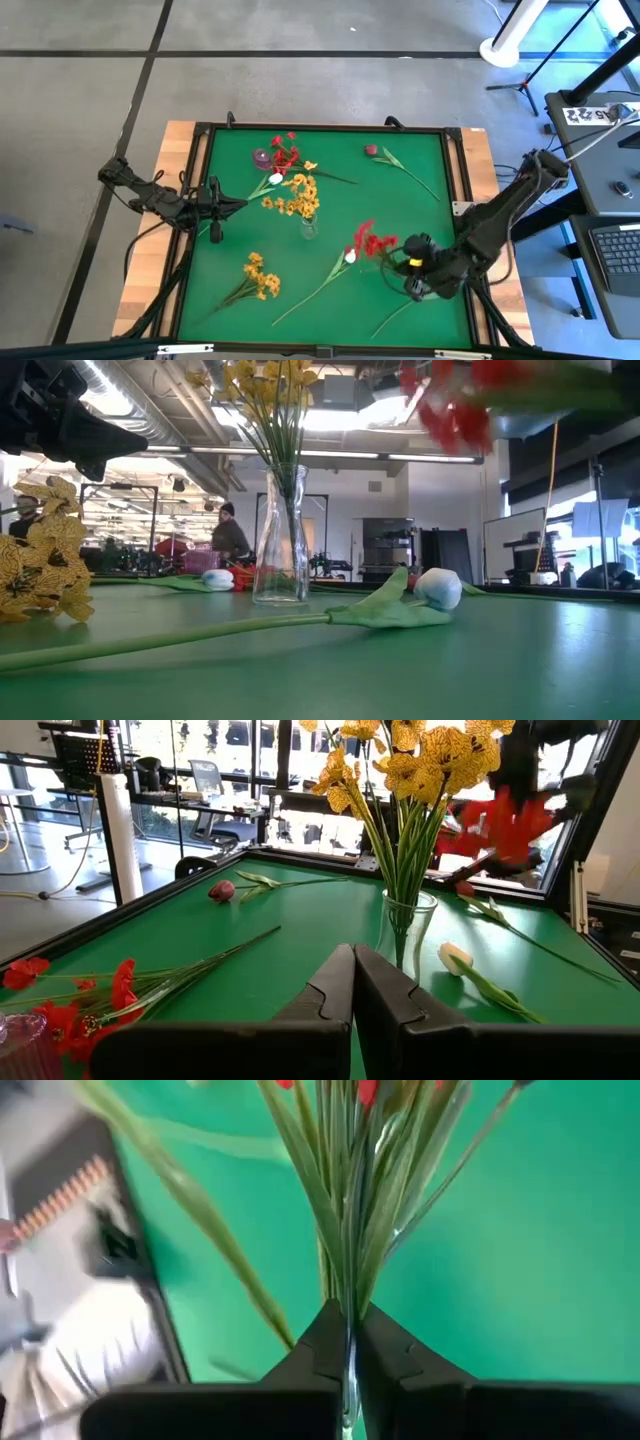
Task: Sort flowers into vase by color
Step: Put the bottom red flowers into the violet vase
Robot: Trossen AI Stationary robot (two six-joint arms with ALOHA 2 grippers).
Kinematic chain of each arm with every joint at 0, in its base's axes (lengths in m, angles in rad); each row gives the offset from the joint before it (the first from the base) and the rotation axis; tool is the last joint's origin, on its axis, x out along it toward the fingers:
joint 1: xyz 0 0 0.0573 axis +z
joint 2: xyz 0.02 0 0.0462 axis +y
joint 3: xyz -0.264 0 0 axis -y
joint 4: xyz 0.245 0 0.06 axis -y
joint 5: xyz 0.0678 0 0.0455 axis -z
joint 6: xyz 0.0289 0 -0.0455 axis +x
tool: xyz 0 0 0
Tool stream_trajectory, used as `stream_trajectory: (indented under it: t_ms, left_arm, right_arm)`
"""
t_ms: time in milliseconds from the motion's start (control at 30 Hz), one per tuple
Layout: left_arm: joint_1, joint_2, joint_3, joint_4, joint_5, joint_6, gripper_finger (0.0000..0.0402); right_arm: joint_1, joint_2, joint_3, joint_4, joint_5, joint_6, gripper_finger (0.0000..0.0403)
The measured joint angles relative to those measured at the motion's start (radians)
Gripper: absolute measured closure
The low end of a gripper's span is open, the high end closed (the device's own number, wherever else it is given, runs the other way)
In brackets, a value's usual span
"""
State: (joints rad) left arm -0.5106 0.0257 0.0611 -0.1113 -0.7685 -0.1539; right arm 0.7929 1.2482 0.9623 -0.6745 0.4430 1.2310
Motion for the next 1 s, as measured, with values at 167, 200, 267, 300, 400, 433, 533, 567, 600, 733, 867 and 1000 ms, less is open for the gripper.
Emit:
stream_trajectory:
  t_ms: [167,200,267,300,400,433,533,567,600,733,867,1000]
  left_arm:
    - [0.000,0.000,0.000,0.000,0.000,0.000,0.0401]
    - [0.000,0.000,0.000,0.000,0.000,0.000,0.0401]
    - [0.000,0.000,0.000,0.000,0.000,0.000,0.0401]
    - [0.000,0.000,0.000,0.000,0.000,0.000,0.0401]
    - [0.000,0.000,0.000,0.000,0.000,0.000,0.0401]
    - [0.000,0.000,0.000,0.000,0.000,0.000,0.0401]
    - [0.000,0.000,0.000,0.002,0.000,0.000,0.0401]
    - [0.000,0.000,-0.001,0.006,0.000,0.000,0.0401]
    - [0.000,0.000,-0.001,0.012,0.000,-0.001,0.0401]
    - [0.000,0.000,-0.001,0.058,0.004,-0.030,0.0401]
    - [0.000,0.000,-0.002,0.210,0.000,-0.031,0.0401]
    - [0.001,0.000,-0.001,0.428,0.000,0.047,0.0401]
  right_arm:
    - [0.000,-0.063,0.098,0.000,0.188,-0.208,0.0395]
    - [0.000,-0.069,0.116,0.000,0.225,-0.255,0.0397]
    - [0.000,-0.077,0.153,0.000,0.298,-0.356,0.0399]
    - [-0.001,-0.081,0.171,0.000,0.337,-0.404,0.0398]
    - [-0.001,-0.086,0.224,0.005,0.447,-0.548,0.0397]
    - [-0.001,-0.086,0.237,0.016,0.482,-0.597,0.0398]
    - [-0.001,-0.086,0.263,0.078,0.569,-0.759,0.0399]
    - [-0.001,-0.086,0.269,0.100,0.592,-0.804,0.0399]
    - [-0.002,-0.086,0.275,0.122,0.615,-0.845,0.0399]
    - [-0.044,-0.087,0.290,0.201,0.666,-0.988,0.0399]
    - [-0.130,-0.104,0.290,0.279,0.630,-1.083,0.0399]
    - [-0.280,-0.114,0.290,0.338,0.422,-1.135,0.0400]
